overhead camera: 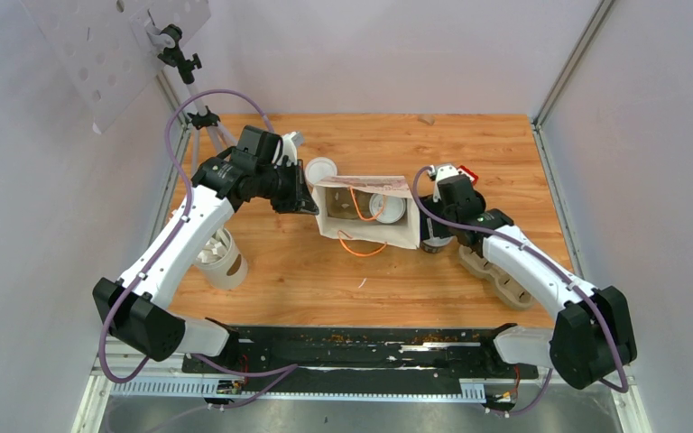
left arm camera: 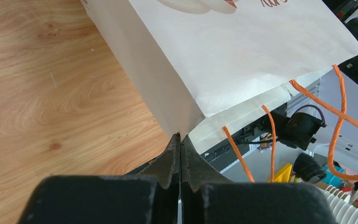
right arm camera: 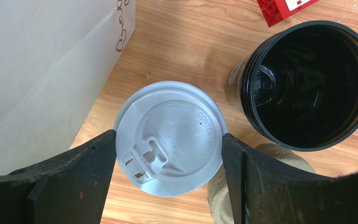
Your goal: Pack the takeout coffee
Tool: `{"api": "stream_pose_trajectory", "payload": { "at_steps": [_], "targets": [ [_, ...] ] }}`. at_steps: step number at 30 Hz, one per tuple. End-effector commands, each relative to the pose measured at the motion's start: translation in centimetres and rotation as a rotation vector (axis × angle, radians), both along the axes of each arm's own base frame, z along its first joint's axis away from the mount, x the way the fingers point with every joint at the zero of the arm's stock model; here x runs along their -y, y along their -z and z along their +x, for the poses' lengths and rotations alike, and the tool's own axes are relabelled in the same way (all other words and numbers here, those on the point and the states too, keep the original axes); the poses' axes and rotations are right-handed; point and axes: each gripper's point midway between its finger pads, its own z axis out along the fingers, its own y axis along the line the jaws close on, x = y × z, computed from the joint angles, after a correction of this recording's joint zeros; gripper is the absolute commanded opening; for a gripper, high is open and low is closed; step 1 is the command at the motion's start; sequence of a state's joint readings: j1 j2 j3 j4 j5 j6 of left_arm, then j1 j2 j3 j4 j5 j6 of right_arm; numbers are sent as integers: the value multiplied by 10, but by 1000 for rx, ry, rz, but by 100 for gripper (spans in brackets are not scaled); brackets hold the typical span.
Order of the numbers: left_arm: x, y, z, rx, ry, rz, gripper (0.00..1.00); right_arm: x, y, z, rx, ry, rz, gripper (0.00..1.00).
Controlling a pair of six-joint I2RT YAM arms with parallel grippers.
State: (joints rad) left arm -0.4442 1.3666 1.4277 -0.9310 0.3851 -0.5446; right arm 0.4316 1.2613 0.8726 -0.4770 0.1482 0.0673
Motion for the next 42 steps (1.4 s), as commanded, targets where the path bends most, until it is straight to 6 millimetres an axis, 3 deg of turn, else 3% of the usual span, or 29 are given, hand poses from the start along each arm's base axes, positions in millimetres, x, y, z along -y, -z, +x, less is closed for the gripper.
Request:
{"api": "stream_pose_trajectory", "payload": {
  "at_steps": [1,10,20,23,28,31,37,42],
  "targets": [
    [-1,-22,1,77,0,-30,0,5,-15,-6,9,-5,-20,77],
    [0,-25,2,87,-4,-43,0,9,-64,-25,47,-23,14,76],
    [3,-24,5,79,-2,-54,0,-6,-169,-65,188,-260,108,74],
    [5,-24,7,76,-1,-61,0,-17,-190,-82,203,-373,133,74],
    [8,-26,8,73,-1,-72,0,-51,-202,-122,199,-625,144,75],
    [7,-25,8,76,-3,-69,0,-65,-208,-133,225,-684,157,75],
    [7,-26,8,77,-3,-70,0,-93,-230,-131,323,-764,193,75],
    [7,-28,8,86,2,-70,0,-114,-230,-121,417,-842,150,75]
  ]
}}
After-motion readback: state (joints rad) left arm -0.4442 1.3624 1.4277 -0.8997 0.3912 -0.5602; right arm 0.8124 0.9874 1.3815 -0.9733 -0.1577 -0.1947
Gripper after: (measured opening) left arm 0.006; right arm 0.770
